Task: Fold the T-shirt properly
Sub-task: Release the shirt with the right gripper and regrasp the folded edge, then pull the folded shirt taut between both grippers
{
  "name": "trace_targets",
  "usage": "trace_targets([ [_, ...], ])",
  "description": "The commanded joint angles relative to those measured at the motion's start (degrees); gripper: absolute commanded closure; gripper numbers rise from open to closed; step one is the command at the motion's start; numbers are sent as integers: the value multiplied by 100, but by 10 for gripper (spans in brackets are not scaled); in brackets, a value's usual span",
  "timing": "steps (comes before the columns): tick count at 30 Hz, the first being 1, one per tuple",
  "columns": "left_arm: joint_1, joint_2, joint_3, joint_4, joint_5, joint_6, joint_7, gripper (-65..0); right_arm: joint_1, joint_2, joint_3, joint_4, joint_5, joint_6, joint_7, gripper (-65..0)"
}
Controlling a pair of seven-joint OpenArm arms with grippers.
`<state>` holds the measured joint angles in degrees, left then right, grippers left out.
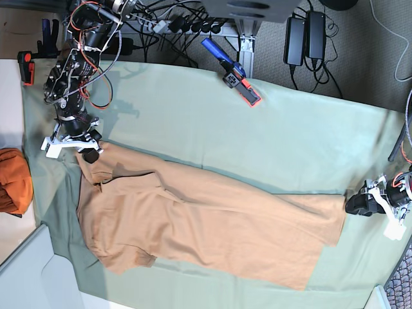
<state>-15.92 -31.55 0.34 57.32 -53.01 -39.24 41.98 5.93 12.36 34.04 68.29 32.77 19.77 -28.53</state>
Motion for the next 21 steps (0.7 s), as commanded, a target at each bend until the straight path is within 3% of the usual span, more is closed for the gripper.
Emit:
trace_targets([
  [1,-133,-22,-92,79,-105,-76,-105,-361,101,94,11,92,66,109,153,0],
  [7,-133,313,-188,79,396,-76,-315,-361,98,94,11,92,66,109,151,0],
  [14,-133,396,-188,79,1012,-28,-553,-361,87,92,11,92,70,109,133,0],
  [21,-85,579,-186,79,1027,-20,-555,-361,85,92,9,92,70,116,131,0],
])
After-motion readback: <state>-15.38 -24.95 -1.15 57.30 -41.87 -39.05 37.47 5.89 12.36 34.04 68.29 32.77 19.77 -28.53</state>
